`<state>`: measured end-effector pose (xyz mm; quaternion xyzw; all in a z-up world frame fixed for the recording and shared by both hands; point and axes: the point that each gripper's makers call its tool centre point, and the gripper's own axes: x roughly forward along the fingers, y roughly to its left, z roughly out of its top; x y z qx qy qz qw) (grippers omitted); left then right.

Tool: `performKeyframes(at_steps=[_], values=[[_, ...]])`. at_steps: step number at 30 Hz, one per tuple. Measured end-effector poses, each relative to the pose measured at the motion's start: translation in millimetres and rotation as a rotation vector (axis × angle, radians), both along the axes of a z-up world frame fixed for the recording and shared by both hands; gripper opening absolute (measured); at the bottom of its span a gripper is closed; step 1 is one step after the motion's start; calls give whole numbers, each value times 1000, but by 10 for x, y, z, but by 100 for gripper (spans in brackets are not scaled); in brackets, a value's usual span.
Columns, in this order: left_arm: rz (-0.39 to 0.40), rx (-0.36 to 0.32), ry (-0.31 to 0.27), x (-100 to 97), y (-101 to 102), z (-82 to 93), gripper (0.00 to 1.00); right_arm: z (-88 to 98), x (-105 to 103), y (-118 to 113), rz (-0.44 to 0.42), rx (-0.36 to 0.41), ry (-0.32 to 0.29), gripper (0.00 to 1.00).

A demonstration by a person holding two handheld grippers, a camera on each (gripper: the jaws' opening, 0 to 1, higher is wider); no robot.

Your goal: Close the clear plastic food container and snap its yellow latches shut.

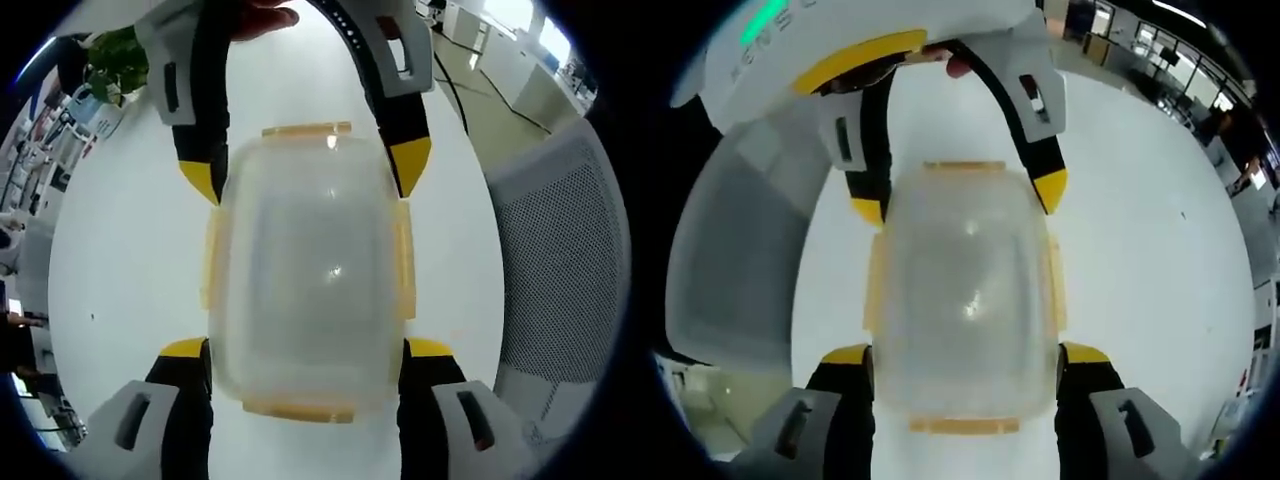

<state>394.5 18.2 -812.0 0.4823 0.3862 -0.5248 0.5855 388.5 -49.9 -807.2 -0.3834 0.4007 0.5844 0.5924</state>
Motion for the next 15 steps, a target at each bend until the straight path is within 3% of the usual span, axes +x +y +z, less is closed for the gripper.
performKeyframes(at_steps=[15], values=[[0,12,-3,21,371,-7,76,1,12,372,-2,0,-2,74]])
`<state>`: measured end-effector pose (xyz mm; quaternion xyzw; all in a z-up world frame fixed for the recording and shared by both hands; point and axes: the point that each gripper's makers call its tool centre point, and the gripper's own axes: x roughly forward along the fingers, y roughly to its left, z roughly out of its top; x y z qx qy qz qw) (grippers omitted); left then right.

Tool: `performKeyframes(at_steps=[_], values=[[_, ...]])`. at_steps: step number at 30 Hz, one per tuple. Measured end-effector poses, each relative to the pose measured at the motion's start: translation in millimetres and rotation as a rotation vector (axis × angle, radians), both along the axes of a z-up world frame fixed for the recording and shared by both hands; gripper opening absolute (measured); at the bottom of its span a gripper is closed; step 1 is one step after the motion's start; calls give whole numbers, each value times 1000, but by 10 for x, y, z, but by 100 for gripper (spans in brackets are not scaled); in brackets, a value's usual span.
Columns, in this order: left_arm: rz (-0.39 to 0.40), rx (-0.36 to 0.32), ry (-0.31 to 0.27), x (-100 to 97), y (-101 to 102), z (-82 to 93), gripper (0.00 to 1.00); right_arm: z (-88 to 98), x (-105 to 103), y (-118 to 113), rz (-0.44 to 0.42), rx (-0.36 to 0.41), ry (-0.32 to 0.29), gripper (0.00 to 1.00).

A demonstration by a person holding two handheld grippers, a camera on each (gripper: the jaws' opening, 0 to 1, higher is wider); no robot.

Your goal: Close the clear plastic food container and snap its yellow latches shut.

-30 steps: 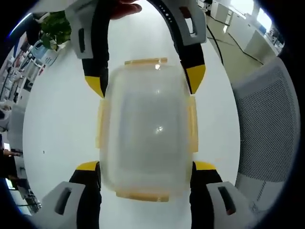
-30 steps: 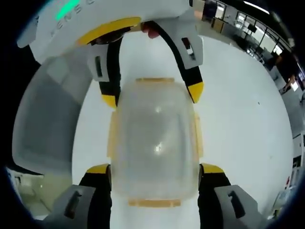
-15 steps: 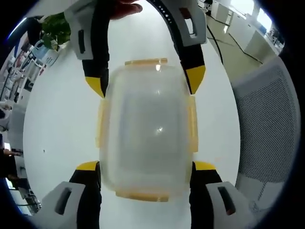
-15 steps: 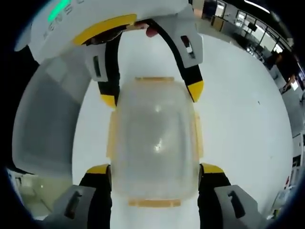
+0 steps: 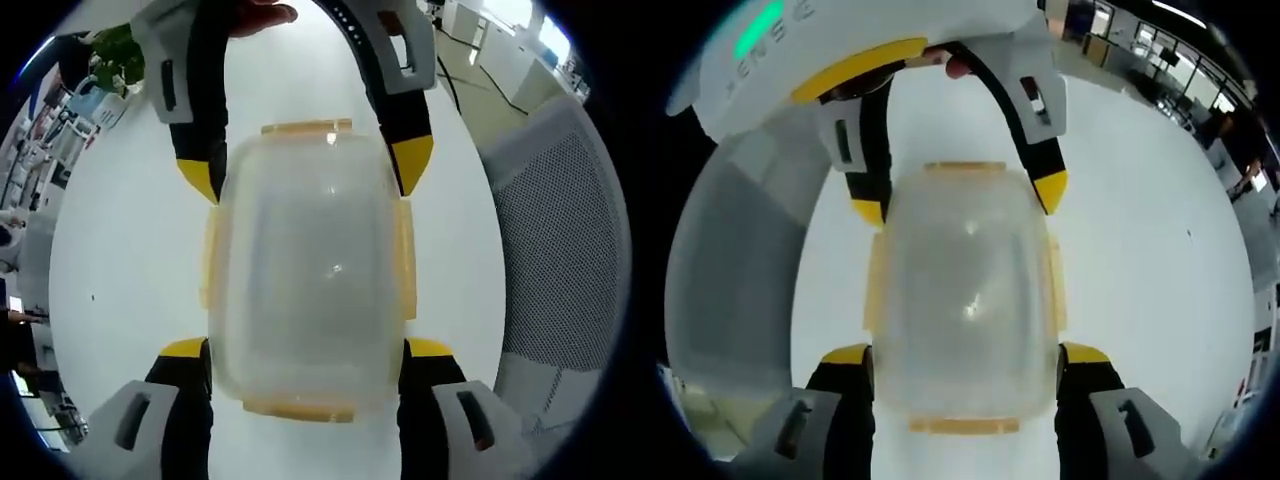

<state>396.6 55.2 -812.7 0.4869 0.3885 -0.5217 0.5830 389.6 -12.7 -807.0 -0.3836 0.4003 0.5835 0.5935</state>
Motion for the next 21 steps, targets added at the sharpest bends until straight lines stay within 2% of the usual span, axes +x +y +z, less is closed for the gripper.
performKeyframes(at_steps=[11,21], values=[[3,13,0,-5,272,-9,76,-12,5,271,2,12,-1,74],[2,7,1,-12,398,-15,76,-17,4,398,2,-7,-2,74]])
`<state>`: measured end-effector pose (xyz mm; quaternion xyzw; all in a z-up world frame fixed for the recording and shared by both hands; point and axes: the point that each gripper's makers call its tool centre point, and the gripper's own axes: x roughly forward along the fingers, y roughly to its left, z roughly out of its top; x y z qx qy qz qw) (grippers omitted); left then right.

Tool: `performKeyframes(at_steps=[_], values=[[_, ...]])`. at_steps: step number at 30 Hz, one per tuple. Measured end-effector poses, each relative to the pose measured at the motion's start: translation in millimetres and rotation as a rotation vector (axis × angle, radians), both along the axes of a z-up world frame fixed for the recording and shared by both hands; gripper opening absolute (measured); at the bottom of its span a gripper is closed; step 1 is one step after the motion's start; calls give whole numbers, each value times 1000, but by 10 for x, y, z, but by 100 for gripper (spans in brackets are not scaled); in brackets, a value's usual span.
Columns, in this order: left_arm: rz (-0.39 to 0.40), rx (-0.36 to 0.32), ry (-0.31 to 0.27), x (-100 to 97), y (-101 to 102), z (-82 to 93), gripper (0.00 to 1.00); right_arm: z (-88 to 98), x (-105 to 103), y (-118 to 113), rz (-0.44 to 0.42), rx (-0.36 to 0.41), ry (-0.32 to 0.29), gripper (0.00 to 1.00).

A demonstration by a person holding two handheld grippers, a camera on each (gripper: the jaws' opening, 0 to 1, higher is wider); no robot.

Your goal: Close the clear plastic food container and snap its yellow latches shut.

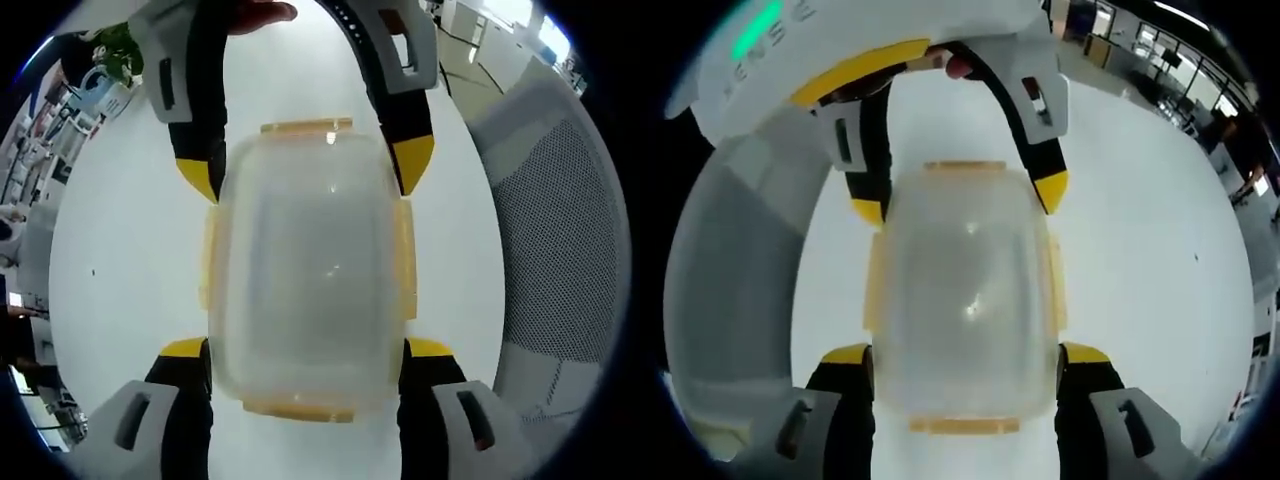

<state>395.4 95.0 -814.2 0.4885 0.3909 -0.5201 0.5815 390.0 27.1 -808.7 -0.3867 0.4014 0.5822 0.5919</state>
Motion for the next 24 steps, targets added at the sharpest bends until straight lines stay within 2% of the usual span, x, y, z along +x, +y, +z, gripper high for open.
performKeyframes(at_steps=[10,24], values=[[-2,-8,-4,11,126,0,76,-1,12,117,-6,-4,-2,74],[-12,4,-14,52,127,5,76,5,47,129,-15,5,-4,74]])
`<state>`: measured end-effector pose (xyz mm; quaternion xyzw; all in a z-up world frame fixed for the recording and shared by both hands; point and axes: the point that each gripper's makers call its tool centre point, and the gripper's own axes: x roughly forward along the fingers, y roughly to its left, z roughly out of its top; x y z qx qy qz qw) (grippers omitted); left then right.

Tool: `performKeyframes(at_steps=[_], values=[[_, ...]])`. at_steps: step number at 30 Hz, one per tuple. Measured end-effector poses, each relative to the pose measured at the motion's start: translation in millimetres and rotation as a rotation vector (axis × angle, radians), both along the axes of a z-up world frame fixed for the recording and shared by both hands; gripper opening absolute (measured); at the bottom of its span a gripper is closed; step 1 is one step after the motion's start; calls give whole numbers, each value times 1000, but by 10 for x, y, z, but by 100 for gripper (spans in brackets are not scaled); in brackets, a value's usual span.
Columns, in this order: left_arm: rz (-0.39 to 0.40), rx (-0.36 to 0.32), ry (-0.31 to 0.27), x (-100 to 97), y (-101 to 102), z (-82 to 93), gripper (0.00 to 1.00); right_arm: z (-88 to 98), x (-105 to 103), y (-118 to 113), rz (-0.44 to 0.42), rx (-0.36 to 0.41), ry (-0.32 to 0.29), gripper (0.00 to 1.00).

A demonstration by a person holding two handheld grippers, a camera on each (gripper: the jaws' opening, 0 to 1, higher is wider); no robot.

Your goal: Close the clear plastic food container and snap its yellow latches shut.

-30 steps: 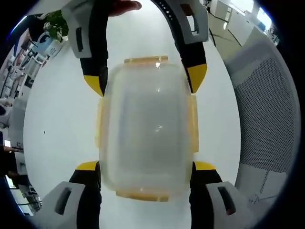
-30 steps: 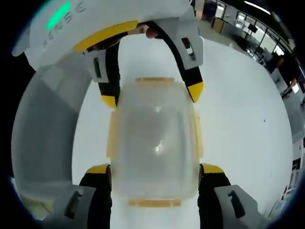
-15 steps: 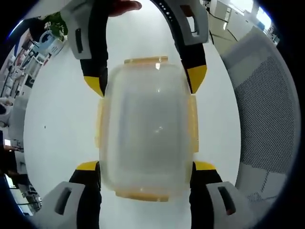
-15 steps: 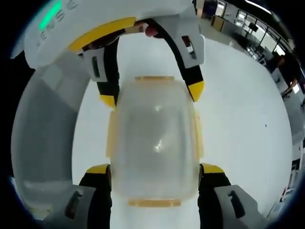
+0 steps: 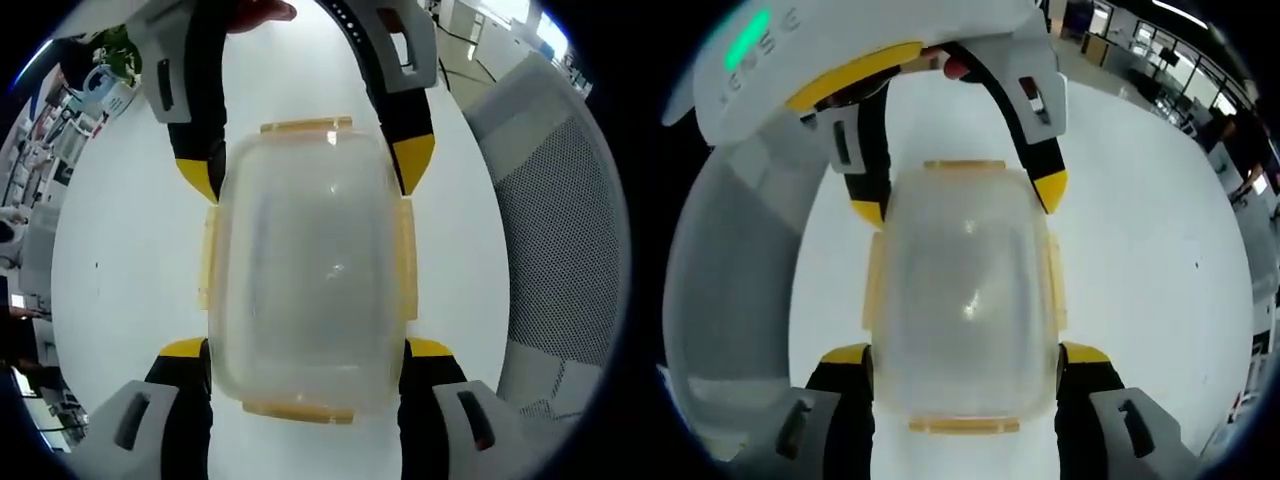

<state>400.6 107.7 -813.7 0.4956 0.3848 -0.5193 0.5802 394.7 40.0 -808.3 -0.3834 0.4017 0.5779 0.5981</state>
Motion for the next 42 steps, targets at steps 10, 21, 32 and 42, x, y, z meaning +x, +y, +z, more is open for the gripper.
performKeyframes(at_steps=[10,21,32,42], values=[[9,-6,-1,137,13,-4,77,2,134,12,7,-3,0,74],[20,-18,-1,298,16,-4,77,1,306,16,16,-3,0,74],[13,-11,-5,443,17,-5,77,2,436,15,11,-6,-1,74],[20,-16,-5,556,21,-6,77,-2,554,19,17,-14,-2,74]])
